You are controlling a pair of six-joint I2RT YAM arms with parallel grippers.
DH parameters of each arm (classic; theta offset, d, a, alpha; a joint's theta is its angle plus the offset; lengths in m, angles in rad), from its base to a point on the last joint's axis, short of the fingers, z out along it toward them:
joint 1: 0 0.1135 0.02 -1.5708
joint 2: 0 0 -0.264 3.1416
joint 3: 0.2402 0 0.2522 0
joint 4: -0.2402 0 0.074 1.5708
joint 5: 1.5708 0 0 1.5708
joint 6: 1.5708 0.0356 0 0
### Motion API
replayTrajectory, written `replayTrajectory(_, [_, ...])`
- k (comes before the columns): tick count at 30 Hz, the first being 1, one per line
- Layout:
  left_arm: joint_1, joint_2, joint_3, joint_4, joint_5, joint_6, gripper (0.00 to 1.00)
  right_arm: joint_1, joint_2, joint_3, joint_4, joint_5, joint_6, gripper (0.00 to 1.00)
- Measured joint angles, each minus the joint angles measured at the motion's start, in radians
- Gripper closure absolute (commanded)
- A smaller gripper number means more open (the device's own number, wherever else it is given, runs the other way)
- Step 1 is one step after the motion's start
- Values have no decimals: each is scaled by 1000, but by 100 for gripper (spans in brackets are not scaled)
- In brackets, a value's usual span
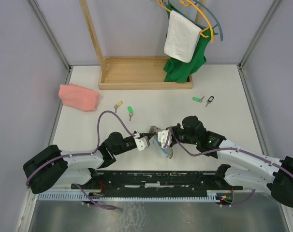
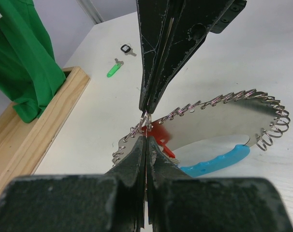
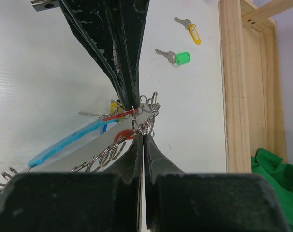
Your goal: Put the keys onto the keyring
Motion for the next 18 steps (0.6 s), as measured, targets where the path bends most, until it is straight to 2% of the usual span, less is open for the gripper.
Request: replayTrajectory(18, [0,0,6,-21,0,-7,97,2,-2,0,2,8,0,99])
